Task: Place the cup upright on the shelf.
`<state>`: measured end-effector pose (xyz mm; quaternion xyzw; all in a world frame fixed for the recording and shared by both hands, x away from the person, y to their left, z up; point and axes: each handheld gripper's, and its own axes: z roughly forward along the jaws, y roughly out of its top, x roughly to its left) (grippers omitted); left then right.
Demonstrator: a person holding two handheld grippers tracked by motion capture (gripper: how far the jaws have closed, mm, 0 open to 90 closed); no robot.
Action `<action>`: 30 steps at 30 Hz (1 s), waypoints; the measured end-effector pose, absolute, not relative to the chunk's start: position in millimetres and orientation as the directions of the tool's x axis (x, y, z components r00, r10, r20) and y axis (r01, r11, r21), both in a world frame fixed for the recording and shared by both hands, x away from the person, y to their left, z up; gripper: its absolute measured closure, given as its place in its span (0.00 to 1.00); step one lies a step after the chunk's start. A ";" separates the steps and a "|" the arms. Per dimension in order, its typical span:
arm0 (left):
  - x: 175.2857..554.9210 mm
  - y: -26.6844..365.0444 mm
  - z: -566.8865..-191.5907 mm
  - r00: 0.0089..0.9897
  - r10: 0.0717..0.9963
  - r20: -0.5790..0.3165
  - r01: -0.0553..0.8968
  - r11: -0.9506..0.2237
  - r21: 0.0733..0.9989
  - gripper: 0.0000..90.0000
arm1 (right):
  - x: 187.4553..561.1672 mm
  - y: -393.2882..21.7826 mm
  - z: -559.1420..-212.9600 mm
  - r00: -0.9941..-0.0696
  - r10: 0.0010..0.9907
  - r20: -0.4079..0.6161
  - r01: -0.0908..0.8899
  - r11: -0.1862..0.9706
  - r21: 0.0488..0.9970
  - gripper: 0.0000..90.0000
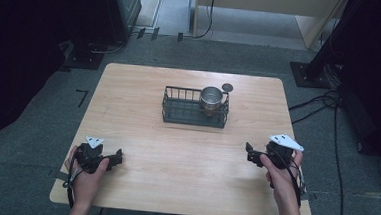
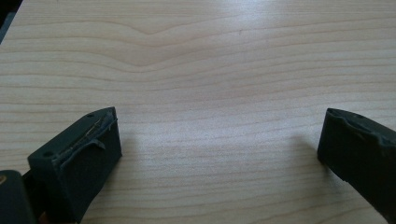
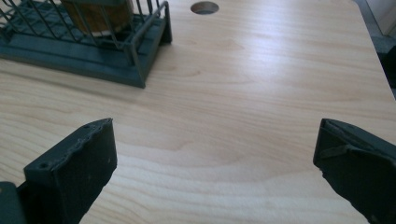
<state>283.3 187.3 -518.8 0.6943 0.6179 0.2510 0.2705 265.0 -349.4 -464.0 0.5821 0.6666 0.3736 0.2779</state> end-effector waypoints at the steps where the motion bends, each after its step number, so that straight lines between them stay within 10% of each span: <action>1: 283.3 187.2 -518.8 0.110 0.994 0.014 0.722 -0.090 0.686 0.00 | 262.6 -352.1 -466.4 -0.162 0.985 0.065 0.572 0.040 0.819 0.00; 30: 283.3 187.2 -518.8 0.110 0.994 0.014 0.722 -0.090 0.686 0.00 | 220.5 -395.7 -513.0 -0.037 0.999 0.003 0.654 0.021 0.756 0.00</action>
